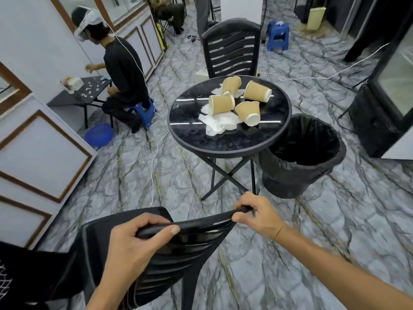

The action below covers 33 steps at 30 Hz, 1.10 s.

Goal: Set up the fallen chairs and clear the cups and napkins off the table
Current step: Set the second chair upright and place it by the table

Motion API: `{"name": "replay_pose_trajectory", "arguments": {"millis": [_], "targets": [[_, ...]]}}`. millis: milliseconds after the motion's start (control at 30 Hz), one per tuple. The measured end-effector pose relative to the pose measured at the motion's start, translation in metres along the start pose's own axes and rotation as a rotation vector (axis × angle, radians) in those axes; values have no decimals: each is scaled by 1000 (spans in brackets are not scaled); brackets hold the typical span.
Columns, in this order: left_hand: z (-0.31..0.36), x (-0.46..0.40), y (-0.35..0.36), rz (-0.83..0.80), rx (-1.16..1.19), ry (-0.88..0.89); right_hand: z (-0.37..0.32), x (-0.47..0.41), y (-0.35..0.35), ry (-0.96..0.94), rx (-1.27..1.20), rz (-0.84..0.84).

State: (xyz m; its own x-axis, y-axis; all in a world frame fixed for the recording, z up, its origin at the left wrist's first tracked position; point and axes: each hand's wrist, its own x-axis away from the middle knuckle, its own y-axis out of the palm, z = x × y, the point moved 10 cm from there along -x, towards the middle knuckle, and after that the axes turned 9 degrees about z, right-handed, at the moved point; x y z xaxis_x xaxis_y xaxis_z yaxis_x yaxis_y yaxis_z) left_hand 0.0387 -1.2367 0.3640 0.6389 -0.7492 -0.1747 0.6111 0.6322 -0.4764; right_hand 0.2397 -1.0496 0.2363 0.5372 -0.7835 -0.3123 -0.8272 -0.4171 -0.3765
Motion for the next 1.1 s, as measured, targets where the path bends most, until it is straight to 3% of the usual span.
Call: {"name": "replay_pose_trajectory", "arguments": {"millis": [133, 367, 567, 767, 833, 967, 1100], "targets": [[27, -19, -17, 98, 71, 56, -45, -21, -29, -29, -23, 129], [67, -31, -2, 121, 210, 159, -114, -35, -116, -98, 115, 247], [63, -33, 24, -5, 247, 174, -136, -13, -146, -120, 278, 243], [34, -41, -4, -269, 256, 123, -146, 37, -93, -84, 282, 23], [18, -46, -28, -269, 247, 88, -137, 44, -78, -4, 270, -74], [-17, -52, -80, -229, 251, 12, -106, 54, -67, 196, 184, -87], [-58, -49, -118, -245, 301, -65, -119, 51, -29, 166, 164, -49]]}}
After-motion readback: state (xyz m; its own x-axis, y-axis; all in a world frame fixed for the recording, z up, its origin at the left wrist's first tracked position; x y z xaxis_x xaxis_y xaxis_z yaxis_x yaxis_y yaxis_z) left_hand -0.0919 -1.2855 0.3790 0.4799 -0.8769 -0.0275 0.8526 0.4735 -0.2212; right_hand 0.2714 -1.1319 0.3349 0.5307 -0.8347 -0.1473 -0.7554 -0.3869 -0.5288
